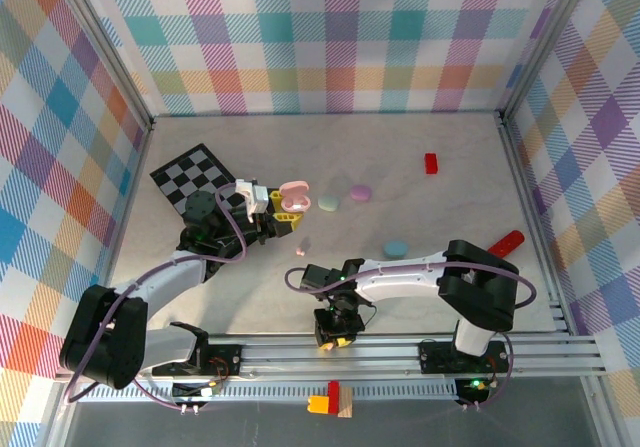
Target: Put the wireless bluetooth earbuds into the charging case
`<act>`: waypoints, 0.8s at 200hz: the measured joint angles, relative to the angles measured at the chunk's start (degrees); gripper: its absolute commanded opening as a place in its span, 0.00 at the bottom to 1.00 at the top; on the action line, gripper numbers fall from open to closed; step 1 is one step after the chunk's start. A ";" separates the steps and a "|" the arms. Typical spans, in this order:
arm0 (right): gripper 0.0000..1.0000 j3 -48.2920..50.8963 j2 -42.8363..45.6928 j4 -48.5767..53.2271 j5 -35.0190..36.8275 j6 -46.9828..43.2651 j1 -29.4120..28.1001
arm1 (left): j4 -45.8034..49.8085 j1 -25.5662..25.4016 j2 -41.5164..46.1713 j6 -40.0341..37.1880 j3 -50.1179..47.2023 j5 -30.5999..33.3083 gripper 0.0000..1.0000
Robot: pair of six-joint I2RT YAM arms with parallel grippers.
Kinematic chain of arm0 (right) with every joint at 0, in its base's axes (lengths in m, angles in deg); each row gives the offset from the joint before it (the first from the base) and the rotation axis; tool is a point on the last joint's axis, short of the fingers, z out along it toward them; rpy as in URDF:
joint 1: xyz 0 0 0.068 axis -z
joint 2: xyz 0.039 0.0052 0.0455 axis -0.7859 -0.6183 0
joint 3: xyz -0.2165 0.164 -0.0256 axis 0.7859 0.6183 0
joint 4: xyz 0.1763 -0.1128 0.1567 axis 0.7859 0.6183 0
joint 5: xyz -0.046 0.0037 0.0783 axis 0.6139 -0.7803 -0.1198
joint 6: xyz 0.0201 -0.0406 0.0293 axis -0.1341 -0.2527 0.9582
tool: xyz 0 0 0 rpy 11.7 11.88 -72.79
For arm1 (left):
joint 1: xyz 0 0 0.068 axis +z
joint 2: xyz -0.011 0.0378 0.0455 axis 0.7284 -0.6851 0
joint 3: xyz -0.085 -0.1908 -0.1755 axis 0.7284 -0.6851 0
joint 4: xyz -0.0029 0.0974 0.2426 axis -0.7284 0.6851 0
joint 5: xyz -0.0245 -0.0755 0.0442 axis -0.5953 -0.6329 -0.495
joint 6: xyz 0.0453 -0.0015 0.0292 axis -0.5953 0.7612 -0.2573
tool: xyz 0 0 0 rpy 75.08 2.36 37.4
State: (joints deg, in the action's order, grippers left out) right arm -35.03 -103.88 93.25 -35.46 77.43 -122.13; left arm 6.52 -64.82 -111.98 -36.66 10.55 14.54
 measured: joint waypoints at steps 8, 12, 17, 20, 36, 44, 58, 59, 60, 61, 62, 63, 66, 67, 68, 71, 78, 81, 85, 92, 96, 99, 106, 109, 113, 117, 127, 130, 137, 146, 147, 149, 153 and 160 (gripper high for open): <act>0.28 0.00 -0.09 -0.17 -0.11 0.00 0.20 | 0.28 0.02 0.31 -0.28 0.00 0.00 0.39; 0.27 0.00 -0.11 -0.22 -0.15 -0.02 0.28 | 0.28 0.00 0.39 -0.33 0.00 0.00 0.39; 0.25 0.00 -0.13 -0.35 -0.17 0.02 0.46 | 0.31 0.00 0.46 -0.50 0.00 0.00 0.39; 0.24 0.00 -0.13 -0.44 -0.15 0.00 0.57 | 0.35 0.02 0.55 -0.52 0.00 0.00 0.39; 0.21 0.02 -0.13 -0.76 -0.15 0.22 1.05 | 0.59 0.00 0.66 -0.72 0.00 0.02 0.39; 0.19 0.09 -0.09 -0.87 -0.13 0.24 1.36 | 0.61 0.02 0.66 -0.74 0.00 0.02 0.39; 0.17 0.61 0.66 -1.33 -0.11 0.46 1.81 | 0.70 0.02 0.66 -0.74 0.00 0.00 0.39; 0.17 0.66 0.74 -1.33 -0.07 0.46 1.86 | 0.72 0.00 0.66 -0.74 0.00 0.02 0.39; 0.17 0.74 0.85 -1.33 0.02 0.46 1.92 | 0.74 0.00 0.66 -0.74 0.00 0.00 0.39; 0.17 0.79 0.92 -1.38 0.04 0.46 1.95 | 0.74 0.00 0.66 -0.74 0.00 0.02 0.39; 0.17 0.83 0.98 -1.40 0.04 0.48 1.97 | 0.76 0.00 0.66 -0.74 0.00 0.00 0.39; 0.17 0.94 1.11 -1.44 0.07 0.50 2.01 | 0.76 0.00 0.66 -0.74 0.00 0.00 0.39; 0.17 1.16 1.46 -1.46 0.15 0.52 2.14 | 0.81 0.00 0.66 -0.74 0.00 0.02 0.39; 0.18 1.20 1.53 -1.46 0.20 0.55 2.19 | 0.83 0.00 0.66 -0.76 0.00 0.00 0.39; 0.17 1.29 1.68 -1.46 0.26 0.57 2.23 | 0.83 0.00 0.66 -0.76 0.00 0.02 0.39; 0.17 1.51 2.03 -1.46 0.31 0.61 2.38 | 0.96 0.00 0.66 -0.76 0.00 0.00 0.39; 0.17 2.01 2.97 -1.46 0.48 0.68 2.80 | 1.11 0.00 0.66 -0.81 0.00 0.00 0.39; 0.17 2.16 3.34 -1.40 0.61 0.68 2.95 | 1.31 0.00 0.66 -0.85 0.00 0.02 0.39; 0.17 2.38 3.91 -1.33 0.79 0.70 3.15 | 1.44 0.00 0.66 -0.92 0.00 0.02 0.39; 0.17 2.67 4.74 -1.27 1.05 0.81 3.45 | 1.68 0.00 0.66 -0.94 0.00 0.02 0.39; 0.17 2.78 5.16 -1.29 1.29 0.85 3.65 | 1.73 0.00 0.66 -0.96 0.00 0.02 0.39; 0.17 2.82 5.49 -1.25 1.36 0.90 3.76 | 1.77 0.00 0.66 -0.96 0.00 0.02 0.39; 0.17 3.06 6.29 -1.40 1.66 1.05 4.26 | 1.79 0.00 0.66 -0.98 0.00 0.02 0.39; 0.17 3.19 6.62 -1.53 1.77 1.07 4.52 | 1.79 0.00 0.66 -1.01 0.00 0.02 0.39; 0.17 3.43 7.13 -1.70 1.86 1.09 4.90 | 1.81 0.00 0.66 -1.09 0.00 0.02 0.39; 0.17 3.80 7.76 -1.97 1.84 1.11 5.31 | 1.84 0.00 0.66 -1.14 0.00 0.02 0.39; 0.17 4.83 9.31 -2.45 2.10 1.09 6.75 | 1.84 0.02 0.66 -1.25 0.00 0.02 0.39; 0.17 5.18 9.73 -2.64 2.03 1.05 7.26 | 1.84 0.02 0.66 -1.33 0.00 0.02 0.39; 0.17 6.08 10.78 -3.19 2.16 1.01 9.11 | 1.84 0.00 0.66 -1.42 0.00 0.02 0.39; 0.17 7.08 11.74 -4.33 2.25 0.81 11.80 | 1.86 0.00 0.66 -1.60 0.00 0.02 0.39; 0.17 7.15 11.80 -4.39 2.29 0.79 12.11 | 1.86 0.00 0.66 -1.62 0.00 0.02 0.39; 0.17 7.37 11.93 -4.70 2.21 0.66 12.94 | 1.86 0.00 0.66 -1.62 0.00 0.02 0.39; 0.17 7.65 12.09 -5.31 2.25 0.46 14.23 | 1.86 0.00 0.66 -1.66 0.00 0.02 0.39; 0.17 7.96 12.15 -6.34 2.21 -0.02 16.74 | 1.86 0.00 0.68 -1.81 0.00 0.02 0.39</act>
State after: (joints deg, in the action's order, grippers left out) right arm -27.07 -91.72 86.91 -33.25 77.40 -105.39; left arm 8.38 -64.82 -111.30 -38.47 10.55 14.56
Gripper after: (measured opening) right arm 0.174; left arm 0.396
